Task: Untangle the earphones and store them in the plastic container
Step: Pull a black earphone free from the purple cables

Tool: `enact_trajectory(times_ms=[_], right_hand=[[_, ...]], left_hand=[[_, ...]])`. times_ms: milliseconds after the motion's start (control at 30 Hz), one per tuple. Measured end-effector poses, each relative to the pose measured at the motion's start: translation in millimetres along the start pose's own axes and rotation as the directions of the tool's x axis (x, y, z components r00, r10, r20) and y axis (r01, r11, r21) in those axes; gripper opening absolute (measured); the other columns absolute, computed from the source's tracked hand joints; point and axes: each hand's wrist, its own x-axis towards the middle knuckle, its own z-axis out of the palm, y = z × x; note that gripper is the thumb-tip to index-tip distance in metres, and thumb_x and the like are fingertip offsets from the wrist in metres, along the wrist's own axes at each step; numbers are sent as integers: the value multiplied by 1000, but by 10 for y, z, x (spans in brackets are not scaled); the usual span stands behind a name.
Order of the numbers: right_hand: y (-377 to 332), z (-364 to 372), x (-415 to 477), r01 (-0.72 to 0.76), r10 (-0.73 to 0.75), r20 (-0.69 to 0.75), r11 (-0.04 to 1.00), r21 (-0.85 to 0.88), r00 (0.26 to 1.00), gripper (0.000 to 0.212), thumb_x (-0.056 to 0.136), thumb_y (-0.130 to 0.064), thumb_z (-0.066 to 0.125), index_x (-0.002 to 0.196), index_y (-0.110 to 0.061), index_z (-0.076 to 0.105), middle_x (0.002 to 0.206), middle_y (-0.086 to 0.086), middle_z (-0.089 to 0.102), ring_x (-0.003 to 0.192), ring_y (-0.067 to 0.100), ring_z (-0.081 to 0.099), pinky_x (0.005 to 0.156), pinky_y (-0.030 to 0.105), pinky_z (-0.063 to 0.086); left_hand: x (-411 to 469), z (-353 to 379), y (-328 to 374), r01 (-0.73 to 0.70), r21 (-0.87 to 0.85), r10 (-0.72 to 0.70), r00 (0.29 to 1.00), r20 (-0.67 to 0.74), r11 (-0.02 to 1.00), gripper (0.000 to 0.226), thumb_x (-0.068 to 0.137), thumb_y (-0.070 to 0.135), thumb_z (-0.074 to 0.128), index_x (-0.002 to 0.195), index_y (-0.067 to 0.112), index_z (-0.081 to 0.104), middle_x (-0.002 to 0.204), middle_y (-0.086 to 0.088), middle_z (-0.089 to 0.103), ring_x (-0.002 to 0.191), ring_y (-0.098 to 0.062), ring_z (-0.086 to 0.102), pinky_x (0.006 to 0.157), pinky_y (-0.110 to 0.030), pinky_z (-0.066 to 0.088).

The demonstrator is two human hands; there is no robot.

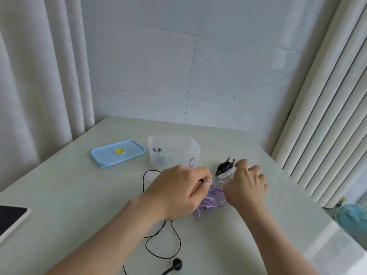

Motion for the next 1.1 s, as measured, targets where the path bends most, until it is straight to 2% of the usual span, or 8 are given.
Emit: enact_trajectory(times_ms=[167,300,500,633,733,833,967,1100], right_hand=[[99,51,40,21,-20,72,1000,-17,997,37,88,-2,50,123,-7,39,121,21,57,111,44,55,81,38,35],[52,-16,6,0,-1,-5,998,-63,1000,23,90,-7,50,110,-8,38,117,18,56,111,42,53,82,38,34],[-37,-107,-52,40,-31,-159,998,54,987,15,99,-18,50,107,-6,44,109,16,52,90,42,58,69,38,37],[-62,-226,-52,36,-4,-268,993,117,963,11,100,-17,48,100,-6,47,102,16,56,74,37,45,64,40,36],[-71,-237,-48,188,-75,-421,954,234,904,13,101,-16,53,110,-7,56,111,14,61,82,40,57,68,39,38],[-148,-221,-89,444,-176,-548,798,407,818,13,94,-6,68,105,-11,64,104,1,68,85,23,63,73,15,38],[-280,-218,-204,466,-161,-496,662,587,853,17,88,-19,82,97,-19,68,86,-21,71,80,0,67,73,3,41],[-350,-214,-334,523,-219,-499,581,624,839,19,84,-20,86,91,-22,69,80,-23,72,78,0,71,69,10,48]], left_hand=[[-20,94,-7,34,46,-36,998,57,998,28,103,42,51,77,34,48,60,10,54,63,-11,50,59,-30,39],[0,130,-25,110,-39,-108,992,58,993,12,102,28,55,104,36,63,90,18,66,75,1,54,72,-23,43],[35,126,-28,177,-238,-178,984,18,955,37,107,13,50,137,30,63,118,14,72,100,5,64,89,-12,47],[38,106,-62,218,-316,-240,970,-30,923,35,100,4,60,123,28,71,106,14,74,82,4,62,76,-5,43],[40,91,-98,229,-329,-262,963,-59,916,27,94,10,72,113,29,75,90,13,71,66,-5,53,67,-8,42],[82,62,-110,221,-439,-312,939,-145,871,21,98,9,70,108,27,76,86,11,72,64,-3,56,69,-11,45],[129,-15,-112,204,-559,-406,875,-263,804,10,104,23,66,107,25,75,79,10,72,69,-3,66,65,-18,49],[145,-52,-152,240,-587,-457,852,-254,773,31,113,26,42,108,27,72,67,13,52,60,-7,46,61,-21,39]])
